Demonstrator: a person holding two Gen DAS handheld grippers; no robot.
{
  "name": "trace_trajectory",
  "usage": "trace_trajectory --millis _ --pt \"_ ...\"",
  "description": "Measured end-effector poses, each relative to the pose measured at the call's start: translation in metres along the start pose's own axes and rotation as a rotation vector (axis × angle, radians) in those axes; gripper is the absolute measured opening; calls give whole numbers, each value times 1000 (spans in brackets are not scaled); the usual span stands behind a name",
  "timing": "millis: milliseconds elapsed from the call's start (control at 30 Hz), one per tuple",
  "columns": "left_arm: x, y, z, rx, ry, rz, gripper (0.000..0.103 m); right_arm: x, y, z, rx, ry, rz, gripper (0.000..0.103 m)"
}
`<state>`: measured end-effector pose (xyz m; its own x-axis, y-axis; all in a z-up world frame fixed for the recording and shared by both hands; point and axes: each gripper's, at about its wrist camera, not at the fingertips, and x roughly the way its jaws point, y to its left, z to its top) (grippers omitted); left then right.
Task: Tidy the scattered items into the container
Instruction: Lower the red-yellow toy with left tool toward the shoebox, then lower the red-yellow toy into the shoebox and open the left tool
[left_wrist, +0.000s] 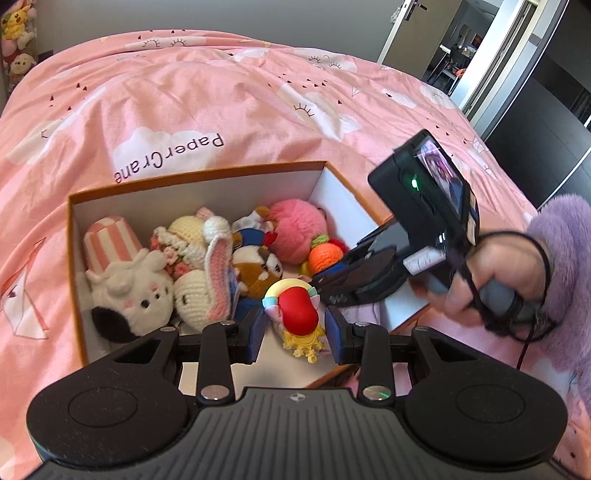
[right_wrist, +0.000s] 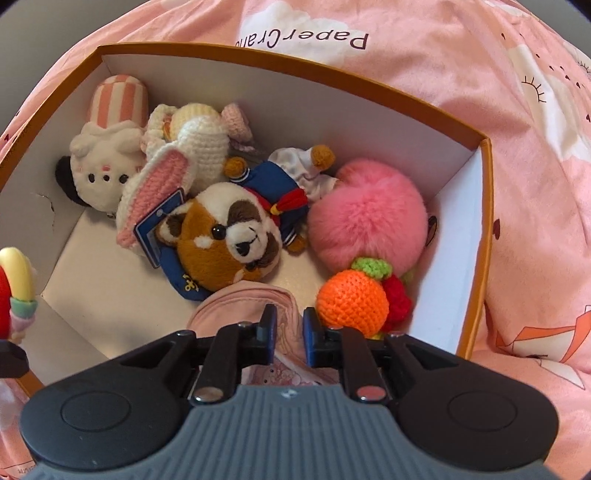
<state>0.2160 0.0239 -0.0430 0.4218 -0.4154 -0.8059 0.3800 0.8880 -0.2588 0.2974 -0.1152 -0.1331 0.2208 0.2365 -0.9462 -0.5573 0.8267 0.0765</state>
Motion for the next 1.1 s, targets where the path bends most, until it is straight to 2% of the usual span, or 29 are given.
trace_trajectory --millis 233,400,667,833,1100 --pt "17 -6 13 47 11 0 40 -63 -13 -7 50 -115 4 19" --pt "45 -4 33 29 49 -24 40 -93 -23 -21 50 -182 1 19" --pt "91 -4 53 -7 108 -47 40 -95 -30 -27 48 -199 17 19" --pt "110 -2 60 -13 127 -9 41 -94 -32 -26 45 -203 6 19" --pt "127 8 50 -71 164 -42 42 -90 -37 -31 73 -207 14 19"
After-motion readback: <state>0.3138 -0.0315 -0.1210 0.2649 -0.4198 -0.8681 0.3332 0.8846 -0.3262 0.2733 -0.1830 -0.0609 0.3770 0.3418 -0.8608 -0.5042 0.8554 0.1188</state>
